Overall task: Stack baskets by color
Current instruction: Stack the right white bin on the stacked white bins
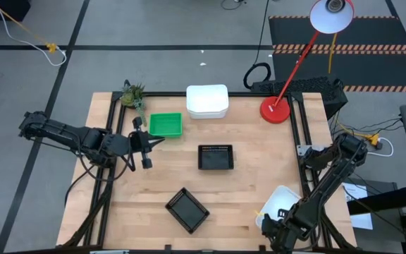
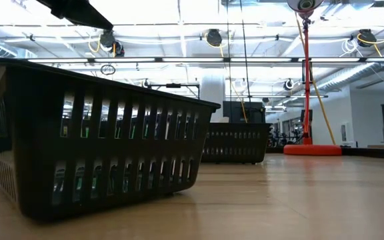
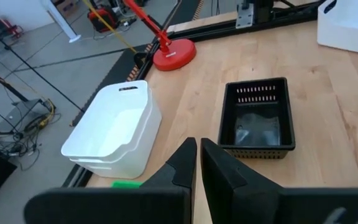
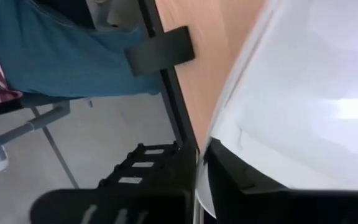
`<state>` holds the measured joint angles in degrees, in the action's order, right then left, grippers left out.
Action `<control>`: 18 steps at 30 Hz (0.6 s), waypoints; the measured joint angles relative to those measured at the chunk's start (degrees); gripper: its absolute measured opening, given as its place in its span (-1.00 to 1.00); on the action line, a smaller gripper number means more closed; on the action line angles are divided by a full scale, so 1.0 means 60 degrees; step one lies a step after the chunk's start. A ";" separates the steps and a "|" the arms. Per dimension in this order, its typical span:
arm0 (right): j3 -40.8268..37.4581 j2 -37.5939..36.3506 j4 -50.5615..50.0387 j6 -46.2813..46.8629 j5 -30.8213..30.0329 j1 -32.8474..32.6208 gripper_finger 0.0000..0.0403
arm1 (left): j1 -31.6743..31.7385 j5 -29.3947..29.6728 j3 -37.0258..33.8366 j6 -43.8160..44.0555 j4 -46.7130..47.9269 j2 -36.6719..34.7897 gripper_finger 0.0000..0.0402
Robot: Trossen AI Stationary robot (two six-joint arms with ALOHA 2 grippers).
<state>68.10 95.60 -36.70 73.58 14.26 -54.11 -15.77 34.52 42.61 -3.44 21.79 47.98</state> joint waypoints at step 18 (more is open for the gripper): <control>0.3060 -0.0184 -0.6111 -0.1799 -0.1947 -0.0020 -1.00 | 0.0000 0.0007 0.0001 -0.0500 -0.0929 -0.0003 -0.87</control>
<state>86.45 94.50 -73.36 62.79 2.58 -54.23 -15.77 34.57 42.61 -6.44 16.22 47.97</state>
